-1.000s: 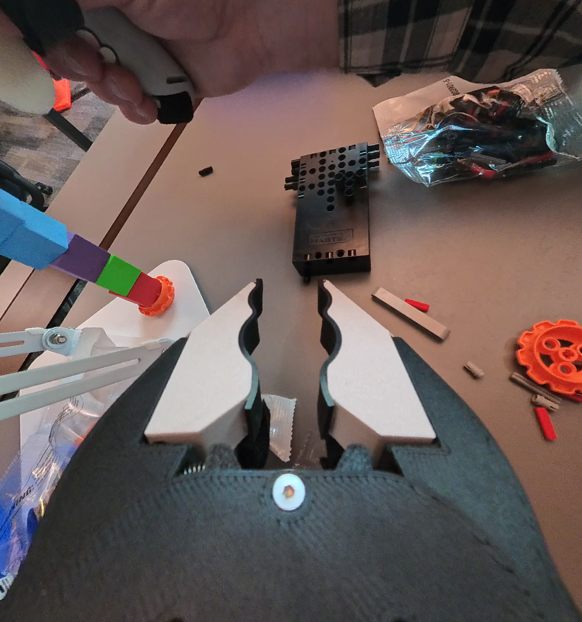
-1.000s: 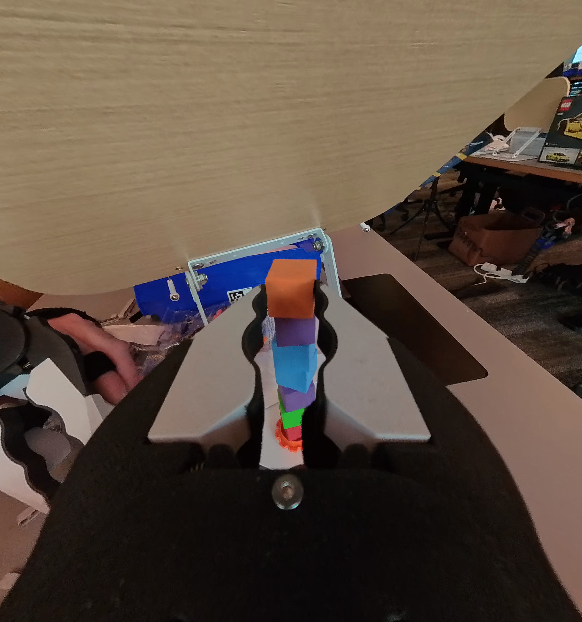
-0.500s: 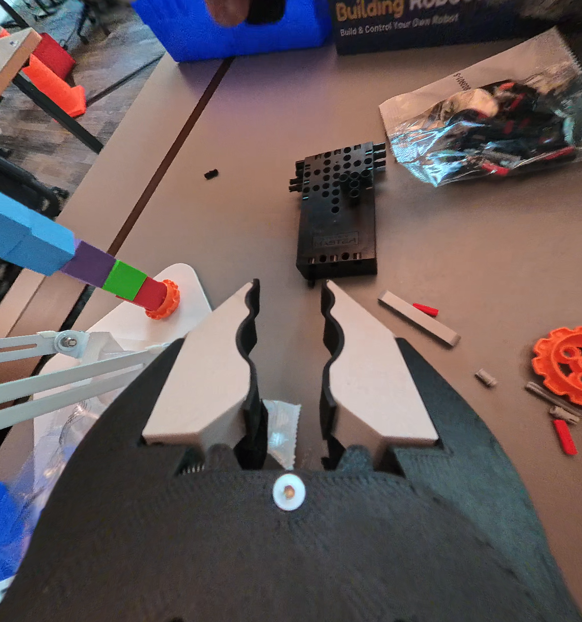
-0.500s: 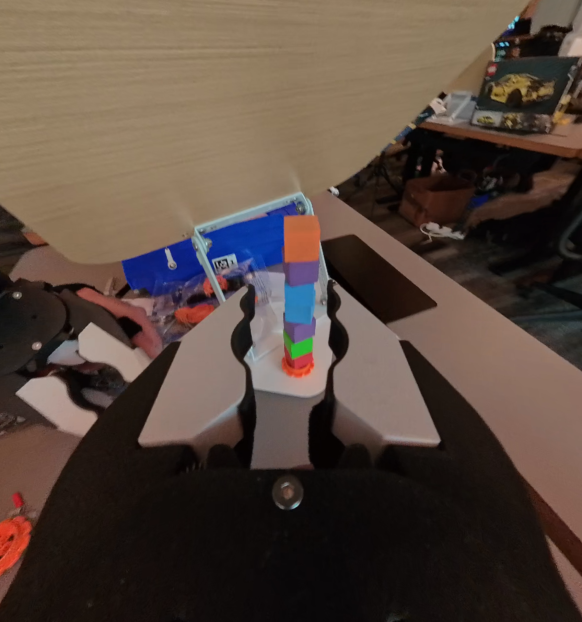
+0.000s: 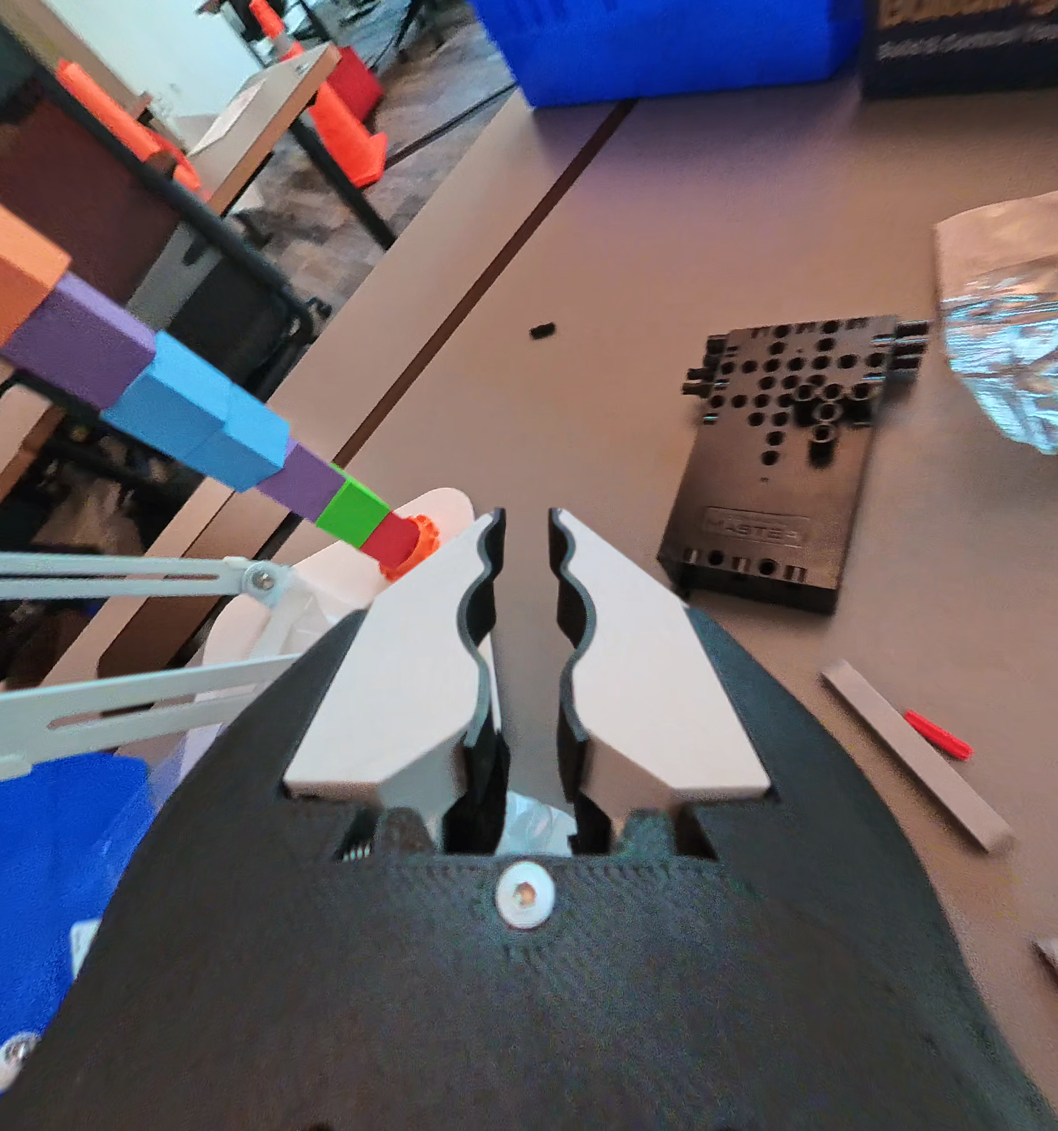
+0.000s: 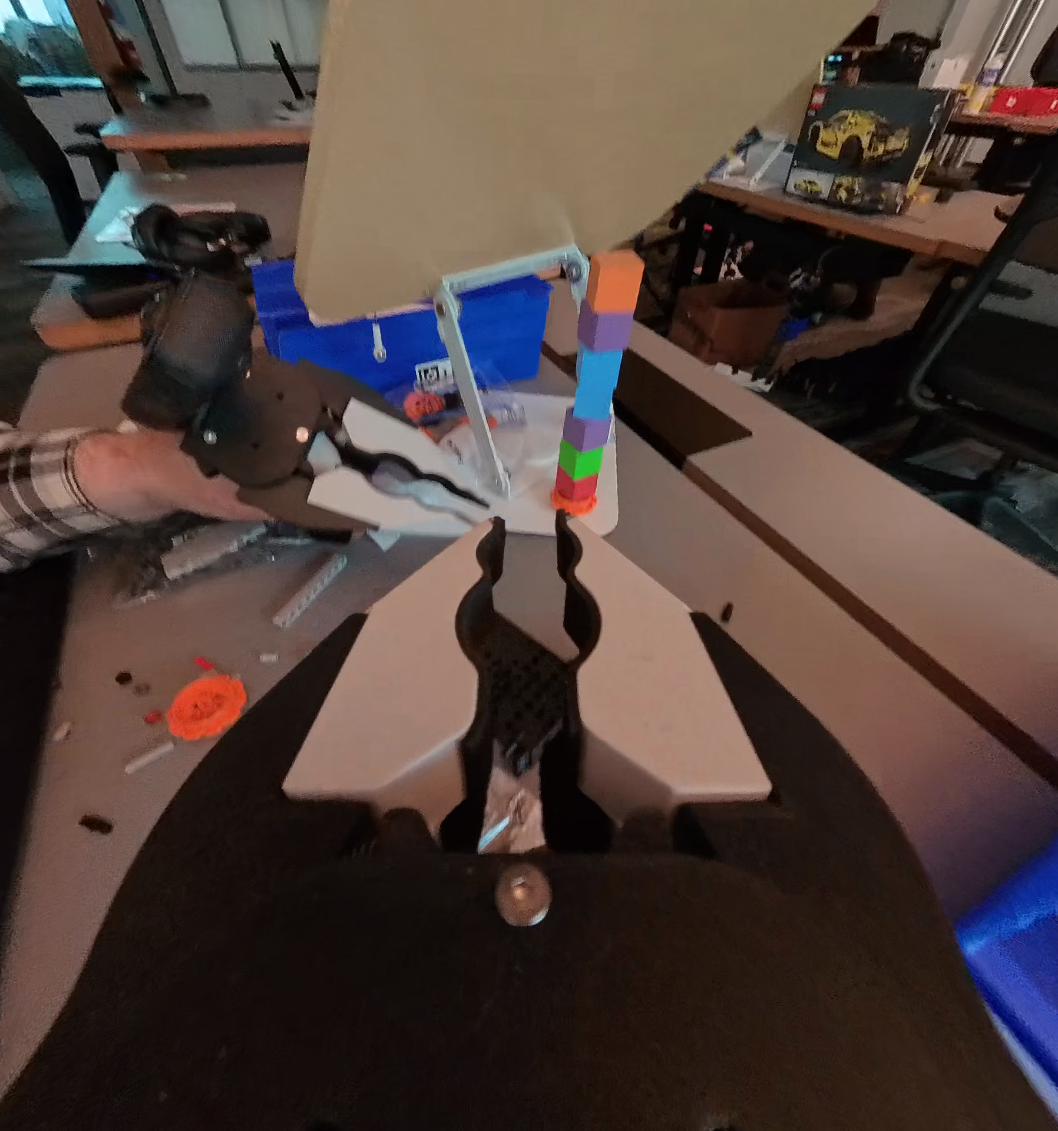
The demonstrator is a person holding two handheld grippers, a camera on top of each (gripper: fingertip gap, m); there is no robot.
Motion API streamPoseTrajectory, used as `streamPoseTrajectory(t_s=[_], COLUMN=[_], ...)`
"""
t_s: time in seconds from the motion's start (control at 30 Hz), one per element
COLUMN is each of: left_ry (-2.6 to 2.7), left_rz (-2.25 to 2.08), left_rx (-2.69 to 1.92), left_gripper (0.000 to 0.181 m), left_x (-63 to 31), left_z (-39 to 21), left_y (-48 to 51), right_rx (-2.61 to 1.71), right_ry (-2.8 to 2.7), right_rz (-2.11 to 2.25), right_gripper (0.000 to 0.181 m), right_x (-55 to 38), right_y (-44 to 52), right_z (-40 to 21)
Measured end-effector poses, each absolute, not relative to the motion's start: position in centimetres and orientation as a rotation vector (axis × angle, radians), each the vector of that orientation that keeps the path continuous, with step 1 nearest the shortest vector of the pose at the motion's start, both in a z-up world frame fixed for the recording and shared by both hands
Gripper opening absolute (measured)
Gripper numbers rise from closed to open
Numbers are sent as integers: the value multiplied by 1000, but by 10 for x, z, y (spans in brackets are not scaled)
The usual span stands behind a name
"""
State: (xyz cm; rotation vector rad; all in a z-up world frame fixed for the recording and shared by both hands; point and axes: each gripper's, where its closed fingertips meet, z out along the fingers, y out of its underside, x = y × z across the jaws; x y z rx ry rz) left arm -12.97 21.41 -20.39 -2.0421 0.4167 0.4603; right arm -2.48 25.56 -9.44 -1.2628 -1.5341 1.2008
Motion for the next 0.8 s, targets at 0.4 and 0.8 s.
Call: streamPoseTrajectory(t_s=[0.4,0.8], left_ry=[-28,-354], left_rz=[601,790], left_rx=[-2057,-1973], left_gripper=[3,0], left_x=[-173,-218], left_z=[-210,-187], left_y=[224,231], right_rx=[-1193,-1169], right_ry=[-1535,-1504], right_rz=[1208,1237], right_gripper=[6,4], right_x=[12,19], right_y=[245,247], right_z=[-127,-123])
